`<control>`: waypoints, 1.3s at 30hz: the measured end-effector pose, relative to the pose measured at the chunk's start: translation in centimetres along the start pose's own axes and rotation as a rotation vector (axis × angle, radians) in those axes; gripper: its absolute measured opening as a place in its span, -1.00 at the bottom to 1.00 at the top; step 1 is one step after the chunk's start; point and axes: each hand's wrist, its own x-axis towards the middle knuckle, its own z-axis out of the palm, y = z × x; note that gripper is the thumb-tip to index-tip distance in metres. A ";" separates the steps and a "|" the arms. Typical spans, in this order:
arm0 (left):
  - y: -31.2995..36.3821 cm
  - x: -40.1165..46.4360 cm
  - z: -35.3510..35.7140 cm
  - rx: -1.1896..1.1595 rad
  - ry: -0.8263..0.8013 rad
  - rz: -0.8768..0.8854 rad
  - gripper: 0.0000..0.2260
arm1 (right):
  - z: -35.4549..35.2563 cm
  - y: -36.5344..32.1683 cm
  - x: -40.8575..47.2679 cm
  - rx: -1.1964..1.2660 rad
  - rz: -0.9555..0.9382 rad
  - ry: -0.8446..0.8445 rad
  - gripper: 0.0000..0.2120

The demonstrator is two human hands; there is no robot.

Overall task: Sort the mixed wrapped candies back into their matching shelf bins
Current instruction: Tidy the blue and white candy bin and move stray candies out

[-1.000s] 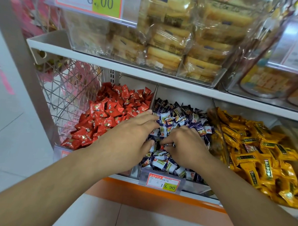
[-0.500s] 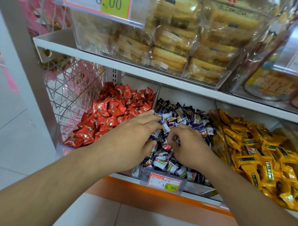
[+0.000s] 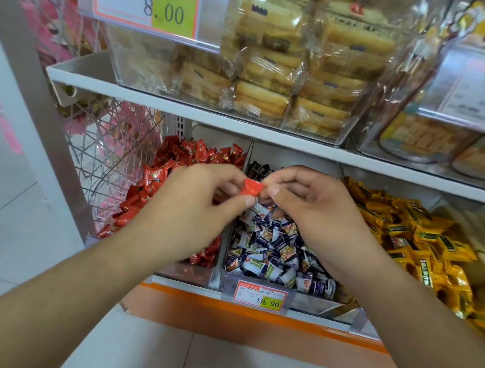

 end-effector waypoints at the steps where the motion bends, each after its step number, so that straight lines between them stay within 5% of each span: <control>1: -0.7 0.1 -0.6 0.053 0.045 -0.031 -0.88 | -0.1 0.4 0.0 -0.029 0.011 -0.005 -0.89; 5: -3.3 0.1 -2.0 0.373 0.078 -0.121 -0.58 | -0.5 3.3 0.1 -0.464 -0.006 -0.140 -0.81; 10: -1.8 -0.3 0.1 0.315 -0.117 0.062 -0.48 | 0.7 6.5 0.6 -0.796 -0.078 -0.544 -0.66; 16: -1.8 -0.5 1.7 0.360 -0.284 0.049 -0.47 | -0.4 6.8 1.7 -1.097 -0.108 -0.490 -0.69; 30: -2.2 -0.4 1.4 0.357 -0.325 0.033 -0.48 | -1.5 6.7 2.0 -1.295 -0.121 -0.224 -0.62; 39: -2.4 -0.3 1.8 0.326 -0.297 0.038 -0.48 | 2.0 7.6 2.0 -0.827 -0.211 -0.411 -0.83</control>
